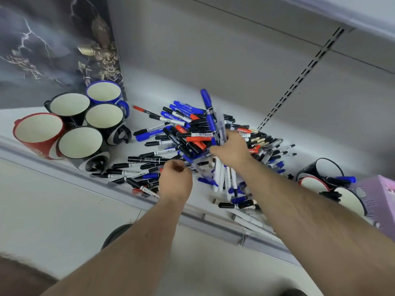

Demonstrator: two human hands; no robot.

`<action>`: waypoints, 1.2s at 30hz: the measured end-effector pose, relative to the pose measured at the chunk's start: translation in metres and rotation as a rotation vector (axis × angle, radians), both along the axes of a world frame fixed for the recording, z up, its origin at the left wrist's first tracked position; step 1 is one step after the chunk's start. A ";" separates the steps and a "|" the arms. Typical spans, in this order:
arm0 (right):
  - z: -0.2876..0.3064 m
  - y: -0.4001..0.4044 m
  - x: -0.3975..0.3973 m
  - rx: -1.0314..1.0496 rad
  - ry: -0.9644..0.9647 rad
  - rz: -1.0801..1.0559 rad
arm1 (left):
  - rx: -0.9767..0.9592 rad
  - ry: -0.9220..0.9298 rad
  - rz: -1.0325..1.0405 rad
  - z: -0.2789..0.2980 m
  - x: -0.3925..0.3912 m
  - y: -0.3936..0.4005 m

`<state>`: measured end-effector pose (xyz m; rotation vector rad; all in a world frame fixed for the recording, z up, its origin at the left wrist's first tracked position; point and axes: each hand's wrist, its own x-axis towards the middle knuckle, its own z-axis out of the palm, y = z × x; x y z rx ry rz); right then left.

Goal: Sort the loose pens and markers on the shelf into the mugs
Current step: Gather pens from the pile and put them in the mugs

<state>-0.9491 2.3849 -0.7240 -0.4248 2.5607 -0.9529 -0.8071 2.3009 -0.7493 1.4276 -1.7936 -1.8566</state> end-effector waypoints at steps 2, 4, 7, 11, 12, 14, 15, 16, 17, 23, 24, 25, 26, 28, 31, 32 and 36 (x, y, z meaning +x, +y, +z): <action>0.012 -0.002 -0.002 -0.100 -0.014 -0.061 | 0.044 0.013 -0.029 0.000 0.000 0.003; 0.021 -0.003 -0.004 -0.162 -0.019 -0.097 | 0.079 0.023 -0.059 0.002 0.001 0.006; 0.029 -0.002 -0.009 -0.232 -0.040 -0.186 | 0.138 0.039 -0.095 0.005 0.000 0.008; 0.035 0.003 -0.020 -0.364 -0.081 -0.360 | 0.220 0.091 -0.140 0.011 -0.003 0.010; 0.037 0.005 -0.022 -0.396 -0.100 -0.399 | 0.235 0.107 -0.150 0.014 -0.005 0.012; 0.039 0.010 -0.029 -0.466 -0.147 -0.477 | 0.246 0.143 -0.176 0.020 -0.011 0.016; 0.039 0.013 -0.033 -0.506 -0.178 -0.521 | 0.249 0.161 -0.187 0.023 -0.013 0.017; 0.039 0.015 -0.035 -0.547 -0.223 -0.557 | 0.252 0.173 -0.192 0.026 -0.016 0.018; 0.039 0.018 -0.037 -0.582 -0.271 -0.584 | 0.255 0.186 -0.190 0.028 -0.018 0.018; 0.048 0.030 -0.013 -0.451 -0.516 -0.470 | 0.296 0.151 -0.308 0.045 -0.024 0.011; 0.050 0.031 -0.006 -0.448 -0.552 -0.449 | 0.301 0.137 -0.410 0.048 -0.024 0.013; 0.052 0.033 0.001 -0.443 -0.586 -0.426 | 0.306 0.128 -0.517 0.050 -0.023 0.018; 0.054 0.035 0.009 -0.431 -0.622 -0.404 | 0.318 0.123 -0.605 0.053 -0.021 0.023; 0.056 0.039 0.022 -0.419 -0.668 -0.392 | 0.385 0.145 -0.714 0.057 -0.017 0.034; 0.053 0.045 0.039 -0.408 -0.694 -0.502 | 0.382 0.153 -0.811 0.057 -0.011 0.046; 0.047 0.048 0.043 -0.412 -0.708 -0.538 | 0.346 0.163 -0.836 0.056 -0.007 0.050; 0.029 0.055 0.061 -0.426 -0.760 -0.607 | 0.350 0.069 -0.813 0.049 0.011 0.061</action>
